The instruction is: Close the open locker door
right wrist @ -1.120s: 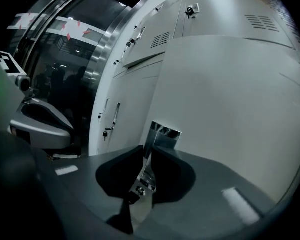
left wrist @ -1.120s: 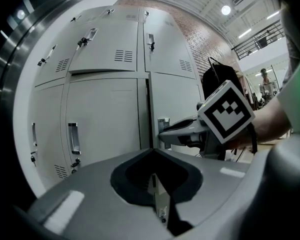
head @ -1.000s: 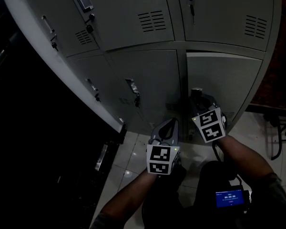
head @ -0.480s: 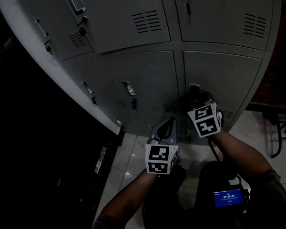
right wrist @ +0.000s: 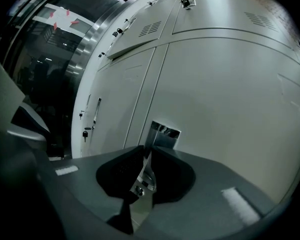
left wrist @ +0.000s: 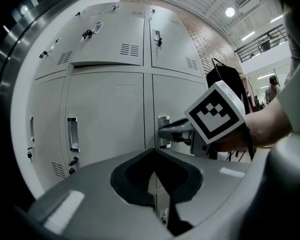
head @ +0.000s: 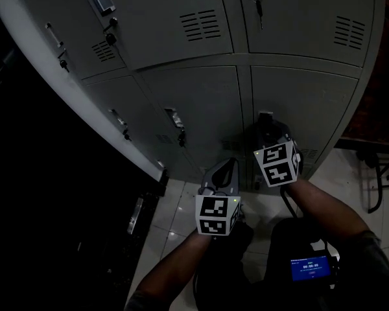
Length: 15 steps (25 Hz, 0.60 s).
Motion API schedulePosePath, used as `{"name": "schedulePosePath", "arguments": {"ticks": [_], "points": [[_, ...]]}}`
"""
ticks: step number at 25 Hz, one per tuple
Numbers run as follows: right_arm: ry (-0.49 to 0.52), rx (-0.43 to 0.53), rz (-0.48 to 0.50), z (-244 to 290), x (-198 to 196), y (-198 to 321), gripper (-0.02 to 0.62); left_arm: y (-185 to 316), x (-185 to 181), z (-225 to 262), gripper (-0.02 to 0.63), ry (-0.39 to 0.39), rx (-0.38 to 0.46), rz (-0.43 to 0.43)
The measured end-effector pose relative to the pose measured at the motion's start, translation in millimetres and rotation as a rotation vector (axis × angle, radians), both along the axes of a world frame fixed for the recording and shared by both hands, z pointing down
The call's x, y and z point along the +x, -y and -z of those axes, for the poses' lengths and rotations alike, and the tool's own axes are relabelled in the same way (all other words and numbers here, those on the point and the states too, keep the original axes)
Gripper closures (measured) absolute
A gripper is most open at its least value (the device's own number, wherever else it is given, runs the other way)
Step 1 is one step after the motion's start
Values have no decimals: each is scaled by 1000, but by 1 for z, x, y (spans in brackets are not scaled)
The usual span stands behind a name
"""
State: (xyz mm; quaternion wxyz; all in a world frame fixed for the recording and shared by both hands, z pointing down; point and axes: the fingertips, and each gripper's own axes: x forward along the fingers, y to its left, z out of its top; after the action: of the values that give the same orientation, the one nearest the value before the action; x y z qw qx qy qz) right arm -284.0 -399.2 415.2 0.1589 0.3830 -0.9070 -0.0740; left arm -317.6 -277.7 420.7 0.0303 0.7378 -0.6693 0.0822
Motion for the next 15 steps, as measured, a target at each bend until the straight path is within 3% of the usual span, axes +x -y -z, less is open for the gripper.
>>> {"name": "schedulePosePath", "arguments": {"ticks": [15], "points": [[-27,-34,2,-2,28,-8,531,-3,12,10,604,-21,12,-11]]}}
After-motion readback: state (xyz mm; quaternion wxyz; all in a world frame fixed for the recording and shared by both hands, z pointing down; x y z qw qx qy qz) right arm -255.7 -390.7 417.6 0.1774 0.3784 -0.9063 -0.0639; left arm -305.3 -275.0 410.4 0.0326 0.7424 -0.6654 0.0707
